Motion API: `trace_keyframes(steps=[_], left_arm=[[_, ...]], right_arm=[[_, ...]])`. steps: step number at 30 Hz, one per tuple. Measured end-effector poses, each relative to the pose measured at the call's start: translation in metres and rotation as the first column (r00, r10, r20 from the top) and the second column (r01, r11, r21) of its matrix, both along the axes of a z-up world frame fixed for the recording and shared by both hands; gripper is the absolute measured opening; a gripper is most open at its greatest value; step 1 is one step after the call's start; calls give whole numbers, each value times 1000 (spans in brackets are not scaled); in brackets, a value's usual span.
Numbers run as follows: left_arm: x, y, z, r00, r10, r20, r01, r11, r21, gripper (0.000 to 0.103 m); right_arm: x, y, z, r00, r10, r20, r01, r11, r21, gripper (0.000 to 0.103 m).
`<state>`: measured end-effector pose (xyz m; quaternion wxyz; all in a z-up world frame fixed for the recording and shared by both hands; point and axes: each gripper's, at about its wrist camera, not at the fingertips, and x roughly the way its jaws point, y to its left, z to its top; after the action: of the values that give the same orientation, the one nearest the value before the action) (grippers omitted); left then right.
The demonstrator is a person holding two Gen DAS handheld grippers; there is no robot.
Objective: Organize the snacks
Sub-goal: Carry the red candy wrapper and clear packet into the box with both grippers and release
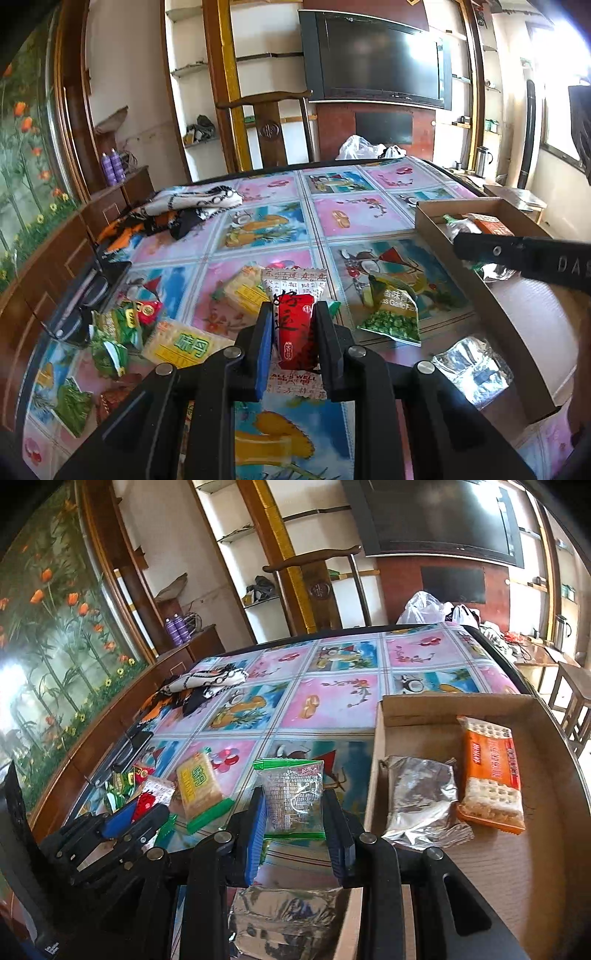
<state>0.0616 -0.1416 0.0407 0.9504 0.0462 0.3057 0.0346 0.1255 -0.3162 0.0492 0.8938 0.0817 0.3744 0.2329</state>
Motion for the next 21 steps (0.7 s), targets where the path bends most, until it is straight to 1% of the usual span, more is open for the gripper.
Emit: trace_keyframes(steps=[6,11,17,21], left_arm=[[-1,-4,0,1000,4,12,-5,999,37,21],[-2,-6,-1,1000,5,18,-6,999,53,21],[-2,-7,-1,1000,5,17,-6,999,52,21],[-1,-6,-3,1000,0,8,0,999,38,21]], right_arm=[[4,-16,1,999,-38,-7,38,999,23,32],[8,-31,3,997,-75,-12,75,996,44,32],[13,-53,5,992,-125,-20,127,989,73,32],[17,-71,5,986,-167,-29,169,982,89,32]])
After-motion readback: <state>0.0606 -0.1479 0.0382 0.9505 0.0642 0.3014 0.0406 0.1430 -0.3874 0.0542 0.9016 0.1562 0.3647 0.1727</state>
